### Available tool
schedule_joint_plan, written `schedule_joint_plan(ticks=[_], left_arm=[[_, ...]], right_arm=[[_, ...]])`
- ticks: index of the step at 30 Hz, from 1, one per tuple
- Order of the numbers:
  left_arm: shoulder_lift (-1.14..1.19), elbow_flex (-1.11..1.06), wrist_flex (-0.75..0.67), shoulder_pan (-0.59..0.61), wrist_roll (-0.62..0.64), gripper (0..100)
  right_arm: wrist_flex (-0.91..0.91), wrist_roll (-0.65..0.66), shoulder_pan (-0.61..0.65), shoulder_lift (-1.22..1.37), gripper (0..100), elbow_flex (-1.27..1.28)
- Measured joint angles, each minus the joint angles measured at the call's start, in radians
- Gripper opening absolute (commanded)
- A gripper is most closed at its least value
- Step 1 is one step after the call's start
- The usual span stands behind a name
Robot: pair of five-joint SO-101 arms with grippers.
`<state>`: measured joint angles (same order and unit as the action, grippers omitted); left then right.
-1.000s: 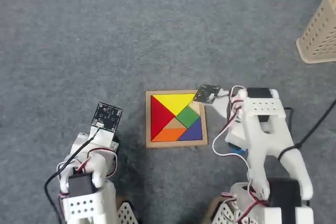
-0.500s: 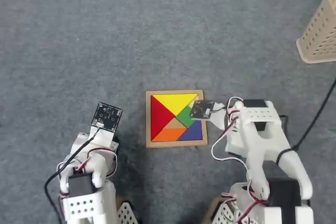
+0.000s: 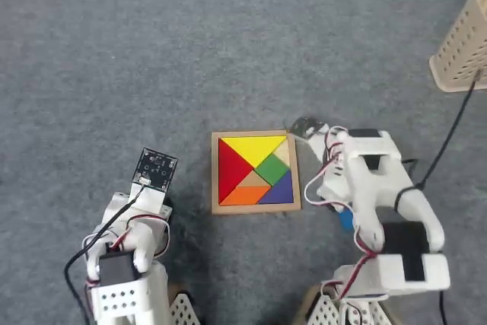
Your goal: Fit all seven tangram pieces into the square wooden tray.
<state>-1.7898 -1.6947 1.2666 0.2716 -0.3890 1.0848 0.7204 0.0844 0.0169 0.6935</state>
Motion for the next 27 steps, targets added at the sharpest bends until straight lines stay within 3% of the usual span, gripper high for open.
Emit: schedule_joint_plan(ticks=[3, 6, 14, 19, 27], left_arm=[[0.0, 0.0, 0.0, 0.0, 0.0, 18], [0.0, 0.0, 0.0, 0.0, 0.0, 18], [0.0, 0.0, 0.0, 0.0, 0.0, 18], [0.0, 0.0, 0.0, 0.0, 0.0, 18], [0.0, 0.0, 0.0, 0.0, 0.0, 18]], right_arm=[[0.043, -0.017, 0.0, 0.017, 0.6, -0.078], [0.173, 0.109, 0.003, 0.014, 1.2, -0.14], [0.379, 0.374, -0.043, -0.203, 18.3, -0.121], [0.33, 0.54, -0.08, -0.259, 18.7, 0.08], [0.11, 0.509, -0.078, -0.183, 18.4, 0.161]])
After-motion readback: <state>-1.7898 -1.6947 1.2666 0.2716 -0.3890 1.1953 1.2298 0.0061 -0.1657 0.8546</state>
